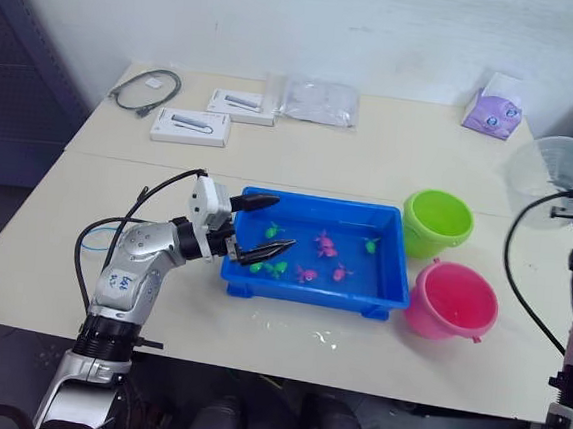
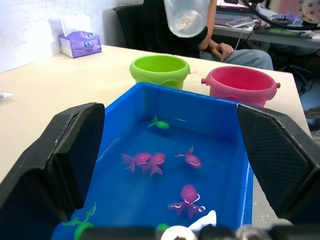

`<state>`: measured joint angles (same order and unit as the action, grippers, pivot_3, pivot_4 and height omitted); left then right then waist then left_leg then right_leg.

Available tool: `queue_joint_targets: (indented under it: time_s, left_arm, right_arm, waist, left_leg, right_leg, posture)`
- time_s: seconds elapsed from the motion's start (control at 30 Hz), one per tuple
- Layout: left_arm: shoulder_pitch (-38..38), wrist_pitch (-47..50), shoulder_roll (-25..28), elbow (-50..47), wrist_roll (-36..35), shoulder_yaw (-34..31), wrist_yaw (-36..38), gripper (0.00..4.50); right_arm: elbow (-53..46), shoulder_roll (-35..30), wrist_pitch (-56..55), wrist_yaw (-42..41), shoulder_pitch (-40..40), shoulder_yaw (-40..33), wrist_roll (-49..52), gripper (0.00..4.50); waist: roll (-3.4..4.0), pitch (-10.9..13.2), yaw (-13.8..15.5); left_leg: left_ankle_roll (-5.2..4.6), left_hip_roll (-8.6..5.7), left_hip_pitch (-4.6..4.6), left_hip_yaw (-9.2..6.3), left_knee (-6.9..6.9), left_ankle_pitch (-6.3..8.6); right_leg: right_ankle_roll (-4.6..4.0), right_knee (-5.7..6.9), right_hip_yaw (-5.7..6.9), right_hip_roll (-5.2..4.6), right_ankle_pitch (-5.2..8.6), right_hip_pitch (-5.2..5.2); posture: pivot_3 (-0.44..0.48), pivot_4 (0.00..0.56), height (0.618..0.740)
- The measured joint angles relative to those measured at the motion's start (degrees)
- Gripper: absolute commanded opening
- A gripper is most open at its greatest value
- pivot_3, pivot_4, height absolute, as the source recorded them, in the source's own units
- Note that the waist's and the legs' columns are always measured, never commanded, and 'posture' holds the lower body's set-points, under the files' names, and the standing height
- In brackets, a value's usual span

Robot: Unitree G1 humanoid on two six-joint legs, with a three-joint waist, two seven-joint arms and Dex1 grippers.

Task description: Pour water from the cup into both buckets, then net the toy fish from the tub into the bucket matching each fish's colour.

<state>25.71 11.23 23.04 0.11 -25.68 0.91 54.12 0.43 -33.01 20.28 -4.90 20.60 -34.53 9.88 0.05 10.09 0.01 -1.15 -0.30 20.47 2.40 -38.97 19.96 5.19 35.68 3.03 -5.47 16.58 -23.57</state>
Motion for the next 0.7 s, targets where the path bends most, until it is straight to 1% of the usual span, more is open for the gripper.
queue_joint_targets:
  time_s: [0.1,0.2,0.3,0.4,0.5,0.6,0.63,0.67,0.7]
  left_arm:
    - [0.03,1.53,0.77,-2.01,-1.95,-0.01,2.11,4.50]
    - [-0.12,4.10,2.51,-4.38,-3.38,0.45,4.61,4.50]
    - [-1.86,6.23,4.49,-7.20,-4.44,0.90,7.16,4.50]
    - [-3.83,7.59,5.61,-8.71,-4.57,1.72,9.18,4.50]
    - [-3.91,8.12,5.94,-9.10,-4.57,1.96,9.58,4.50]
    - [-3.91,8.52,5.94,-9.71,-4.57,1.96,9.40,4.50]
    - [-3.93,8.65,5.96,-10.03,-4.55,1.97,9.30,4.50]
    - [-4.03,8.55,6.12,-10.45,-4.44,2.03,9.32,4.50]
    - [-4.20,8.42,6.41,-10.56,-4.30,2.08,9.31,4.50]
  right_arm:
    - [-0.72,4.79,9.21,0.24,-2.14,-8.19,10.67,0.07]
    - [0.27,8.38,13.14,1.10,-4.65,-10.94,15.39,0.07]
    - [2.33,10.07,12.92,0.63,-7.01,-10.60,16.15,0.07]
    - [5.04,11.51,7.99,-0.04,-9.01,-8.56,14.92,0.07]
    - [7.51,13.37,3.19,-0.27,-9.76,-7.33,14.59,0.07]
    - [8.49,13.52,0.17,-0.69,-10.39,-6.16,14.58,0.07]
    - [8.66,13.52,-0.42,-0.79,-10.78,-5.98,14.60,0.79]
    - [8.67,13.54,-0.69,-0.87,-11.52,-5.65,14.59,1.11]
    - [8.60,13.66,-1.06,-0.99,-12.67,-5.35,14.62,1.56]
  waist:
    - [0.00,0.00,-0.09]
    - [0.03,-0.01,-0.33]
    - [0.11,-0.03,-0.78]
    - [0.11,-0.03,-0.98]
    - [0.11,-0.03,-1.30]
    - [0.11,-0.03,-1.49]
    - [0.11,-0.03,-1.49]
    - [0.11,-0.03,-1.47]
    - [0.11,-0.03,-1.42]
  left_leg:
    - [-0.03,0.00,0.01,0.00,0.01,0.02]
    - [-0.05,0.00,-0.02,0.03,0.04,0.03]
    - [-0.07,0.00,-0.10,0.10,0.10,0.04]
    - [-0.08,-0.01,-0.11,0.10,0.10,0.04]
    - [-0.09,-0.01,-0.12,0.10,0.10,0.04]
    - [-0.09,-0.01,-0.11,0.09,0.11,0.04]
    - [-0.09,-0.01,-0.12,0.09,0.11,0.04]
    - [-0.09,-0.01,-0.12,0.09,0.13,0.04]
    - [-0.09,-0.01,-0.12,0.08,0.16,0.04]
  right_leg:
    - [0.00,0.06,-0.02,-0.02,0.00,0.00]
    - [0.00,0.06,-0.07,-0.02,0.00,-0.02]
    - [-0.02,-0.03,-0.16,-0.01,0.01,-0.02]
    - [-0.02,-0.03,-0.18,-0.02,0.01,-0.02]
    - [-0.02,-0.02,-0.19,-0.02,0.01,-0.02]
    - [-0.02,-0.04,-0.19,-0.03,0.01,-0.01]
    - [-0.02,-0.04,-0.19,-0.04,0.01,-0.02]
    - [-0.02,-0.05,-0.19,-0.04,0.01,-0.02]
    - [-0.03,-0.06,-0.19,-0.05,0.01,-0.02]
  posture:
    - [0.000,0.150,0.739]
    - [0.000,0.150,0.739]
    - [0.000,0.150,0.739]
    - [0.000,0.150,0.739]
    - [0.000,0.150,0.739]
    - [0.000,0.150,0.739]
    - [0.000,0.150,0.739]
    - [0.000,0.150,0.739]
    - [0.000,0.150,0.739]
